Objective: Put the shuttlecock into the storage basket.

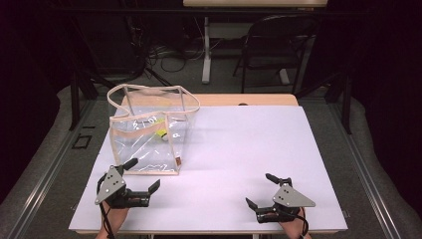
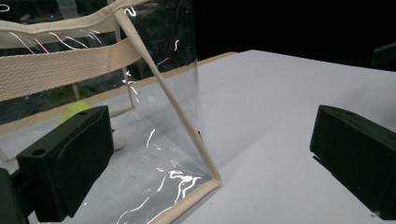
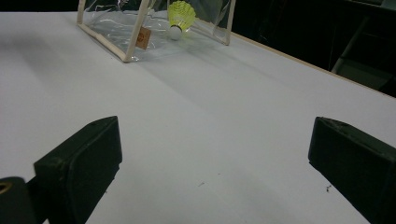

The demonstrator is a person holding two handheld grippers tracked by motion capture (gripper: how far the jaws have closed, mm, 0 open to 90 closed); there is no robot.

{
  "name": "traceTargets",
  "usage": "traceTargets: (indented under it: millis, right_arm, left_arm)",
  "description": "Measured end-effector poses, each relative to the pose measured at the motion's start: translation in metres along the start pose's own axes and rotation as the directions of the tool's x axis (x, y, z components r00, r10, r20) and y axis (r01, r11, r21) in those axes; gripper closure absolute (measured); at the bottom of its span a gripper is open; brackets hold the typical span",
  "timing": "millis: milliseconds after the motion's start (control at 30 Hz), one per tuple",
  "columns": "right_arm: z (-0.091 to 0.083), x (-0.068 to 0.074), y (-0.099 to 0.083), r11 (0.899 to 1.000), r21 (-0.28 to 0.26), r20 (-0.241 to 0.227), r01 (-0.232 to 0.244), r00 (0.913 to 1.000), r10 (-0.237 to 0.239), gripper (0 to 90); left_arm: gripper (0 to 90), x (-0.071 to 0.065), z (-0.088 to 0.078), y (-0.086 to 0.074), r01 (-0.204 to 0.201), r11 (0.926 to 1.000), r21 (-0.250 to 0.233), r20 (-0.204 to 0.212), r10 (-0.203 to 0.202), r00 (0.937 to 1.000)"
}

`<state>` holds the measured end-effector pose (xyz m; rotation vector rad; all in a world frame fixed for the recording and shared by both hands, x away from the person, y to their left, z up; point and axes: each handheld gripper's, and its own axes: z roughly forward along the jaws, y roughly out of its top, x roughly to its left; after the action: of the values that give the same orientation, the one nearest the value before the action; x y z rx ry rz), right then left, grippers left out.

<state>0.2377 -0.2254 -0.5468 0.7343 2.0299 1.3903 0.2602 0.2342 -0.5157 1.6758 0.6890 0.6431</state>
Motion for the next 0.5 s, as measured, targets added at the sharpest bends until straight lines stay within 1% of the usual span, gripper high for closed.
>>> traceTargets:
  millis: [33,100,167,267,300,333,367,433,500]
  right_arm:
    - [0.000,0.000,0.000,1.000,0.000,0.000,-0.002,1.0000,0.002,2.4]
    - [0.000,0.000,0.000,1.000,0.000,0.001,0.000,1.0000,0.000,2.3]
    - [0.000,0.000,0.000,1.000,-0.001,0.002,0.001,1.0000,-0.001,2.4]
    - [-0.001,0.001,0.001,1.000,-0.004,0.002,0.003,1.0000,-0.003,2.3]
    - [-0.001,0.001,0.001,1.000,-0.003,0.001,0.004,1.0000,-0.004,2.3]
    - [-0.001,0.001,0.001,1.000,-0.003,0.001,0.003,1.0000,-0.003,2.3]
    - [-0.001,0.001,0.000,1.000,-0.002,0.001,0.003,1.0000,-0.003,2.3]
    - [-0.001,0.000,0.000,1.000,-0.003,0.000,0.002,1.0000,-0.002,2.3]
    - [-0.001,0.001,0.000,1.000,-0.003,0.000,0.003,1.0000,-0.003,2.3]
  left_arm:
    - [0.0,0.000,-0.001,-0.001,-0.008,1.0000,0.004,0.000,0.008,1.0000]
    - [0.0,-0.002,-0.001,-0.005,0.000,0.9999,0.010,0.003,0.000,1.0000]
    - [0.0,-0.004,-0.002,-0.011,-0.009,0.9999,0.011,0.002,0.009,1.0000]
    - [0.0,-0.006,-0.003,-0.017,-0.013,0.9994,0.031,0.021,0.012,0.9997]
    - [0.0,-0.007,-0.004,-0.019,-0.013,0.9993,0.036,0.019,0.012,0.9997]
    - [0.0,-0.007,-0.004,-0.021,-0.014,0.9991,0.041,0.023,0.013,0.9996]
    - [0.0,-0.008,-0.004,-0.023,-0.008,0.9990,0.043,0.031,0.006,0.9995]
    - [0.0,-0.008,-0.004,-0.024,-0.014,0.9986,0.052,0.028,0.012,0.9995]
    - [0.0,-0.009,-0.005,-0.025,-0.009,0.9987,0.049,0.029,0.008,0.9995]
